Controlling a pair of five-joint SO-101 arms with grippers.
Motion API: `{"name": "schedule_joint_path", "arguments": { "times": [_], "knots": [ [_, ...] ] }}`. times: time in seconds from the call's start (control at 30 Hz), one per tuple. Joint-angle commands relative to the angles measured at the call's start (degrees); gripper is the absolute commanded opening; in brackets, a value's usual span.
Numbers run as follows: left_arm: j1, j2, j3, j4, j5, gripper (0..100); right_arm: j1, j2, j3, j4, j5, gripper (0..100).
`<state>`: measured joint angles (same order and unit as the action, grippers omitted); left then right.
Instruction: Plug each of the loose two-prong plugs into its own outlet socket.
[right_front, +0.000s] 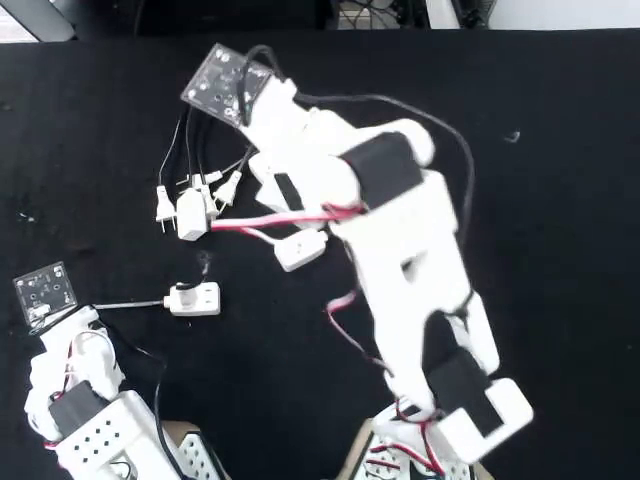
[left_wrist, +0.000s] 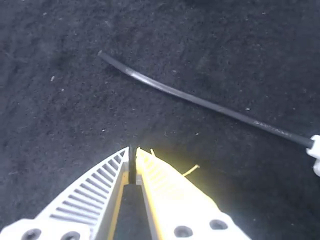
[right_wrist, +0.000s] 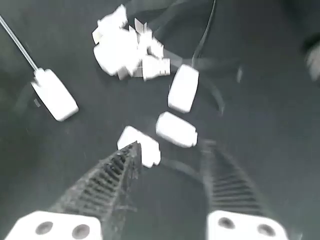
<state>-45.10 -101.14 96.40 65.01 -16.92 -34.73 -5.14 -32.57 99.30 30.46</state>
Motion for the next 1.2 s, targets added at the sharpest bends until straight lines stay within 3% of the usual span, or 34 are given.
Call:
{"name": "schedule_joint_path", "arguments": {
  "times": [0.0,0.1,0.33,0.57,0.8,1.0,1.17],
  "knots": [
    [-0.75,-0.70,0.92,0.26,-0.09,3,-13.19,-3.74,-0.31,1.76,3.60,24.8],
    [-1.54,-0.79,0.92,0.00,-0.09,3,-19.87,-2.86,7.08,-0.97,8.97,24.8],
    [-1.80,-0.79,1.01,-0.09,-0.09,3,-21.10,0.04,27.47,-15.91,-0.62,31.3],
    [-1.71,-0.79,1.01,-0.09,-0.09,3,-19.78,0.66,39.60,-24.44,-0.44,27.2],
    [-1.71,-0.79,1.01,-0.09,-0.09,3,-16.70,-1.10,33.71,-20.22,6.33,23.3],
    [-1.71,-0.79,1.01,-0.09,-0.09,3,-16.35,-0.13,25.01,-12.13,13.01,0.6],
    [-1.71,-0.79,1.01,-0.09,-0.09,3,-12.48,-1.63,18.15,-6.68,14.42,1.1]
  ]
}}
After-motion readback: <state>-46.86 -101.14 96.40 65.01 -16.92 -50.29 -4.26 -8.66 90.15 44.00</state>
